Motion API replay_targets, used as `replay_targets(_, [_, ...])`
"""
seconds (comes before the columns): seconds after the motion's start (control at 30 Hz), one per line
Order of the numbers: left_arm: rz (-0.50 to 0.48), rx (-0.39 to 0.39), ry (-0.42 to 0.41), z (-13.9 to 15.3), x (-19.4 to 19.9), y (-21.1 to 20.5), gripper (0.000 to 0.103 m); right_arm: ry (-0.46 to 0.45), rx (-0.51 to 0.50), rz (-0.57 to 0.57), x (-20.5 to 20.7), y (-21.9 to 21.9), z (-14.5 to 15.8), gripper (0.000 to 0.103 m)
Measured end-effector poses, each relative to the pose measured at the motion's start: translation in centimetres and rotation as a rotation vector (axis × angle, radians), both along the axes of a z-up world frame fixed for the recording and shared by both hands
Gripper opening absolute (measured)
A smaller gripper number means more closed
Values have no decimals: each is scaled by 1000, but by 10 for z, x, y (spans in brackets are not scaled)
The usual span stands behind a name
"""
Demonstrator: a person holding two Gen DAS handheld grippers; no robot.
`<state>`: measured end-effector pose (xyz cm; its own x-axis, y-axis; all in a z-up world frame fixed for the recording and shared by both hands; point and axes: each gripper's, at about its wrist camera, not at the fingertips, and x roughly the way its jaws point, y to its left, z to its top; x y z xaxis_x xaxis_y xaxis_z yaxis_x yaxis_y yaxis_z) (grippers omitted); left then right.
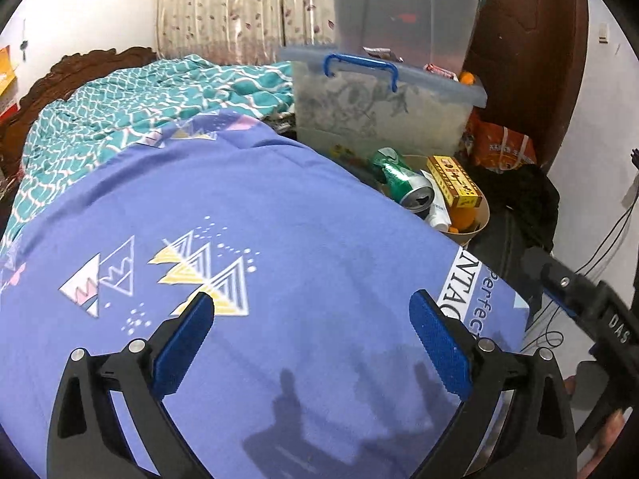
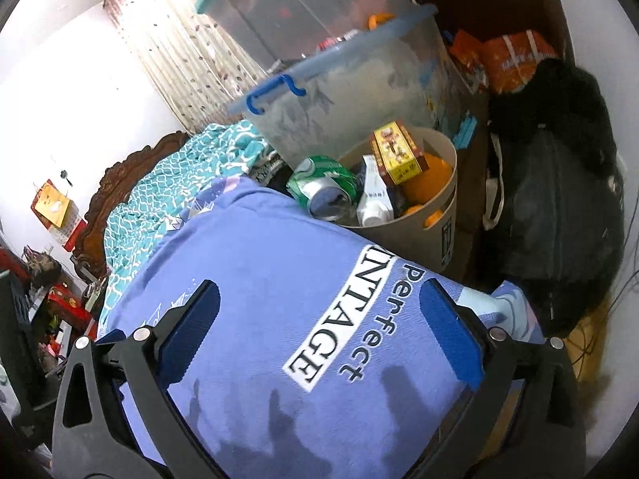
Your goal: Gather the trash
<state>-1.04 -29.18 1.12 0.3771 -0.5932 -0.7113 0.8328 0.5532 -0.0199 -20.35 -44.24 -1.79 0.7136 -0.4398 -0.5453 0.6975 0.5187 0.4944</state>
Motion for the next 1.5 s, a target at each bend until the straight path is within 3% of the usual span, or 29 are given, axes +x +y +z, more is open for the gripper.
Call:
replay_targets(0.1, [13, -2, 5, 4, 1, 8, 94, -8, -16, 4, -3, 8, 10, 99])
replay_targets(0.4, [73, 13, -121, 21, -10, 24, 94, 0, -41, 17, -6, 25, 24, 99])
replay_targets(0.77, [114, 11, -216, 40, -25, 35, 94, -20, -61, 26, -12, 36, 33, 99])
replay_targets(1.13, [83, -19, -155, 51, -35, 42, 94, -41, -100, -6, -22, 43, 42, 99])
replay_targets(1.5, [100, -58, -176, 64, -45, 52, 94, -68, -215, -47, -34, 63, 56, 100])
